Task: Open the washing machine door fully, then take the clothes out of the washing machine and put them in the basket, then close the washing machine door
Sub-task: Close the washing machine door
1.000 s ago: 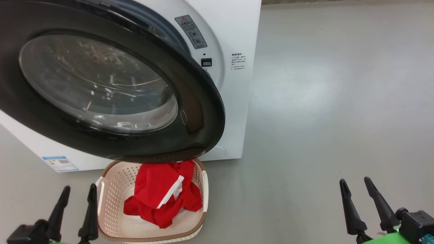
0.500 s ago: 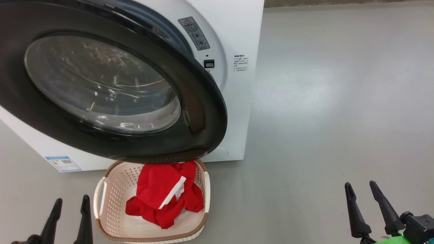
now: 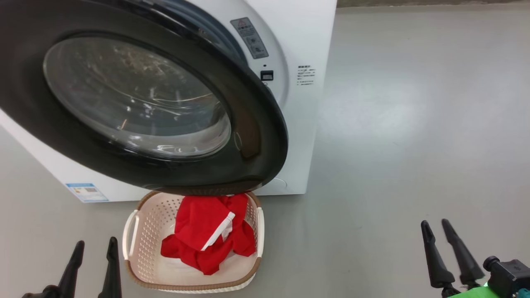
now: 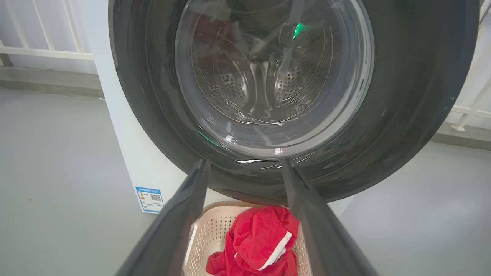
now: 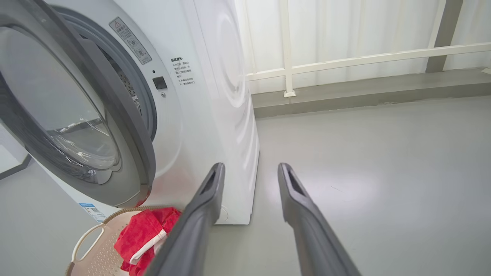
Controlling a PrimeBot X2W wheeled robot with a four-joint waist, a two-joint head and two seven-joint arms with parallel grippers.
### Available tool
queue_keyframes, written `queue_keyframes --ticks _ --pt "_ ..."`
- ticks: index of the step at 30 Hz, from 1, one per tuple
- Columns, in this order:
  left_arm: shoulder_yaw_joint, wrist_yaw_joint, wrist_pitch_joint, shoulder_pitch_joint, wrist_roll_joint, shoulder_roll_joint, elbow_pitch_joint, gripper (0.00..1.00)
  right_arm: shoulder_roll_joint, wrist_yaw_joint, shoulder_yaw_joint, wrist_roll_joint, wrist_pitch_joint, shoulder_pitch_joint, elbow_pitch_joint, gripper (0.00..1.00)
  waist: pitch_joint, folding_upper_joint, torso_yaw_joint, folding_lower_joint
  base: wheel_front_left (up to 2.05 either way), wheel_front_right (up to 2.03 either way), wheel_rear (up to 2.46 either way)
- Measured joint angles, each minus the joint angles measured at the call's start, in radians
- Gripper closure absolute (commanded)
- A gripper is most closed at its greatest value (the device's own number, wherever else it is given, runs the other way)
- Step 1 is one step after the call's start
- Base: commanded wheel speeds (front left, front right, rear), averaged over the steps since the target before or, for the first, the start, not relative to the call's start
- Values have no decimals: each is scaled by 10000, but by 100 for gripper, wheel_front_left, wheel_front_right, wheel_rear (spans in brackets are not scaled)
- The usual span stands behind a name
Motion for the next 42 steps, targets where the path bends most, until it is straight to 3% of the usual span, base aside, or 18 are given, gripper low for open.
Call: queue_keyframes --ticks 1,2,19,28,42 --pt "-19 0 -2 -1 0 -31 0 0 -10 0 59 2 0 -33 2 96 3 0 58 0 0 0 0" --pt "-40 0 -2 -2 0 -61 0 0 -33 0 151 13 0 -51 4 100 4 0 119 0 0 0 0" --pt "-522 0 -2 -98 0 -316 81 0 -104 0 1854 255 0 -2112 748 100 -45 0 1545 0 0 0 0" --pt "-861 2 0 -366 -33 -441 196 0 -140 0 2272 499 0 -3503 1592 100 169 0 2403 0 0 0 0" --pt "-1271 0 -2 -1182 -199 -612 267 0 -309 0 2529 502 0 -5007 2349 100 1209 0 3024 0 0 0 0"
